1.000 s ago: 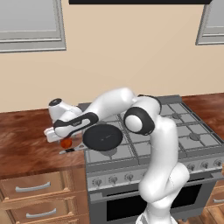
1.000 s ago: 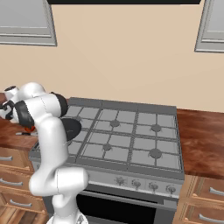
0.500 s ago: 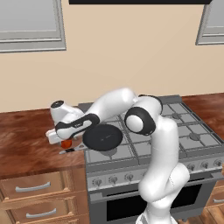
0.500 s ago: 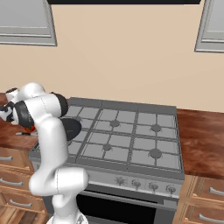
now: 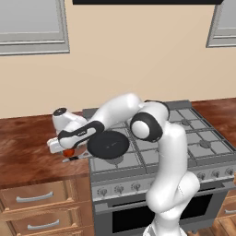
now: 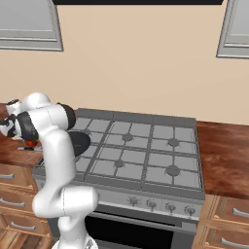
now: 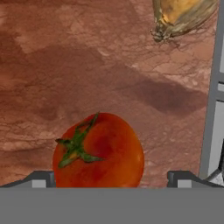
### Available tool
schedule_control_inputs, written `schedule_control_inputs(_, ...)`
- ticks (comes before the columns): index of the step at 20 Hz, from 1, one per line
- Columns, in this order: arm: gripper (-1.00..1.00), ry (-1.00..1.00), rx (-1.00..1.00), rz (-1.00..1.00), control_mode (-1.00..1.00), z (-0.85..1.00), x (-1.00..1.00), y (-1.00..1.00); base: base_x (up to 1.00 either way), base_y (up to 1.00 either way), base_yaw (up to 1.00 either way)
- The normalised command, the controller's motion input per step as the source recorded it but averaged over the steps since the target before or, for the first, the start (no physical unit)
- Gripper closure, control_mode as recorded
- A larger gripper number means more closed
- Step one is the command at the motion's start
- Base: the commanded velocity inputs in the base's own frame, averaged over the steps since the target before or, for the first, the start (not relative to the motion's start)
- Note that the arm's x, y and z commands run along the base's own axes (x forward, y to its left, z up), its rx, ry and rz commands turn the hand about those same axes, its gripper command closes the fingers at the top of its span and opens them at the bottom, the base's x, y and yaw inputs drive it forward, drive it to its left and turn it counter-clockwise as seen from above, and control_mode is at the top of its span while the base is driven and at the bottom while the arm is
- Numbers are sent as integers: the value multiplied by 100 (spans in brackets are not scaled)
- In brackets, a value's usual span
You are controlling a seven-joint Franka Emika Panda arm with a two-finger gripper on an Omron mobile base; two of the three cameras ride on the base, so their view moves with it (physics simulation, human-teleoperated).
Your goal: Place the pan on the front left burner on the stove. Then place the tomato and the onion in the pan and turn on the front left burner.
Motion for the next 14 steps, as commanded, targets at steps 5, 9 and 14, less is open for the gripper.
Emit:
schedule_control_inputs(5,-100,0,1,3,-100,-16,2,0,0,0,0)
schedule_control_inputs(9,100,0,0,1,-100,-2,0,0,0,0,0)
schedule_control_inputs(14,100,0,0,0,-100,1,0,-1,0,0,0)
